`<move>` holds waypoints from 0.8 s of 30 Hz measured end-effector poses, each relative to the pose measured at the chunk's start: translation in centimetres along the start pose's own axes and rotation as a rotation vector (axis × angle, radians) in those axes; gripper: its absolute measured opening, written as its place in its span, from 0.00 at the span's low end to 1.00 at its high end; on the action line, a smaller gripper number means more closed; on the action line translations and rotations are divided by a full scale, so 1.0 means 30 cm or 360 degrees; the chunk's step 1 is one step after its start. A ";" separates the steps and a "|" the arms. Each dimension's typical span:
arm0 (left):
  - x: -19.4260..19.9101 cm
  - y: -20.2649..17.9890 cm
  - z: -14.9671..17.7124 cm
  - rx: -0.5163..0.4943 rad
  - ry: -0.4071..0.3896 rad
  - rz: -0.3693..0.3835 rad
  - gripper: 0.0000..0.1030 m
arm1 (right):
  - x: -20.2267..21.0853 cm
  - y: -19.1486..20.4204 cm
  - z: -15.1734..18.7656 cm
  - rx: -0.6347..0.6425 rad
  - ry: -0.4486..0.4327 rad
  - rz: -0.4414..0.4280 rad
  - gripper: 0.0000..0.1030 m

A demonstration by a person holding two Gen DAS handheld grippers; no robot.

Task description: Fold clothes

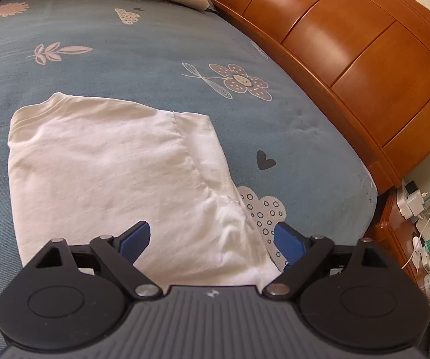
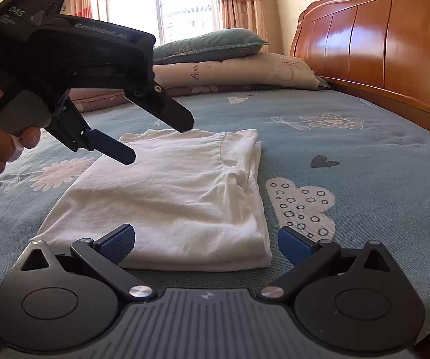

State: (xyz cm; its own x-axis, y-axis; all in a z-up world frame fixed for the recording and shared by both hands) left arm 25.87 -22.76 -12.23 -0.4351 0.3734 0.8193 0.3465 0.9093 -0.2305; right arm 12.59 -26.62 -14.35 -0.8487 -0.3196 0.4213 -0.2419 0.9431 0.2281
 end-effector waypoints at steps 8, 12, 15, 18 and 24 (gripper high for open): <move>-0.006 -0.006 0.029 -0.0021 0.0063 -0.0009 0.87 | 0.014 -0.048 -0.003 -0.0145 -0.0030 -0.0025 1.00; -0.008 0.016 -0.022 -0.0075 -0.0002 -0.0112 0.87 | 0.012 -0.062 -0.006 -0.0229 -0.0040 -0.0053 1.00; -0.046 0.032 -0.042 -0.0054 0.0018 -0.0143 0.87 | 0.015 -0.066 -0.008 -0.0240 -0.0050 -0.0053 1.00; -0.079 0.036 -0.044 -0.0063 0.0017 -0.0173 0.87 | 0.009 -0.070 -0.001 -0.0244 -0.0029 -0.0051 1.00; -0.065 0.028 -0.023 -0.0126 -0.0036 -0.0201 0.89 | 0.006 -0.073 -0.003 -0.0259 -0.0030 -0.0056 1.00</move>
State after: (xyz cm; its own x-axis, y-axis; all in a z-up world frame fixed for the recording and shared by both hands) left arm 27.59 -22.86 -13.66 -0.4977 0.2620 0.8269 0.3518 0.9323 -0.0837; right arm 13.02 -28.76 -14.70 -0.8501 -0.3491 0.3944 -0.1936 0.9035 0.3824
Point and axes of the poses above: each gripper's, at about its wrist camera, not at the fingertips, and x roughly against the way its jaws point, y to its left, z to its underside, the point moved 10 cm from there along -x, roughly the way its jaws point, and after that the axes turned 14 degrees about -z, right-handed, at the moved point
